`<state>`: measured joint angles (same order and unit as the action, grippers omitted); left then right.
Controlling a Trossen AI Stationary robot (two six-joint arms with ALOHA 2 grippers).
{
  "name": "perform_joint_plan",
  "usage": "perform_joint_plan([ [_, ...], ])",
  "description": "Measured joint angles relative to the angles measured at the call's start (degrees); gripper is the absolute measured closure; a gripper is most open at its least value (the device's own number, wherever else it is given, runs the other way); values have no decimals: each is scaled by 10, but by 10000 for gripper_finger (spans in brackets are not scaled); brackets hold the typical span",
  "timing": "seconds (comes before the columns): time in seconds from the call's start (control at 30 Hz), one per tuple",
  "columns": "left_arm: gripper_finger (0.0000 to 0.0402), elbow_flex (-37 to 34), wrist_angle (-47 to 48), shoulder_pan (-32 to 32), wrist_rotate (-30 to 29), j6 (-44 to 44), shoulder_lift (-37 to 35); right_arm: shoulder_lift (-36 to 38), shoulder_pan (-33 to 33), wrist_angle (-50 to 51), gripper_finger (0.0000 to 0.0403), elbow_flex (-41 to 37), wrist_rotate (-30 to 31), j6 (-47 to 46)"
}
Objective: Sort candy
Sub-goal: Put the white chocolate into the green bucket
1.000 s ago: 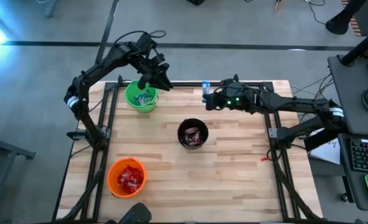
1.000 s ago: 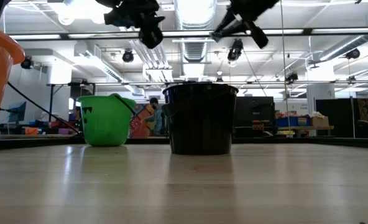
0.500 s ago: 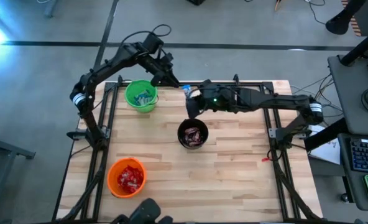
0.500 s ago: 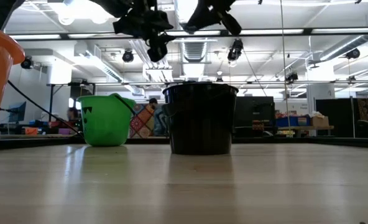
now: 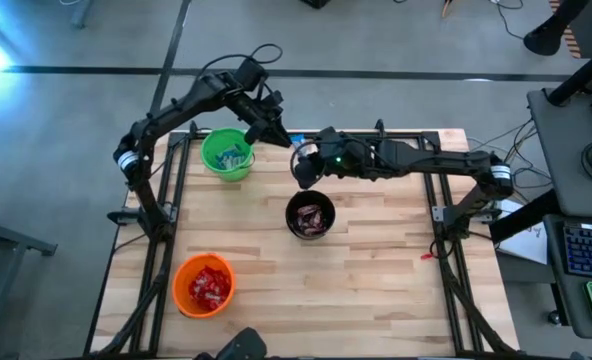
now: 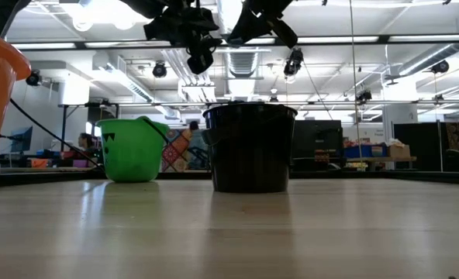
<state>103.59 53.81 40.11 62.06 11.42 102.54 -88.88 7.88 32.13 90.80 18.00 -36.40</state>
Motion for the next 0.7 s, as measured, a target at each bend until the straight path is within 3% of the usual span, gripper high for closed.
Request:
perform_joint_plan([
  [0.7,283,0,-30,-29,-35,-25,0,-6,-8,-38,390,0,-20,1],
])
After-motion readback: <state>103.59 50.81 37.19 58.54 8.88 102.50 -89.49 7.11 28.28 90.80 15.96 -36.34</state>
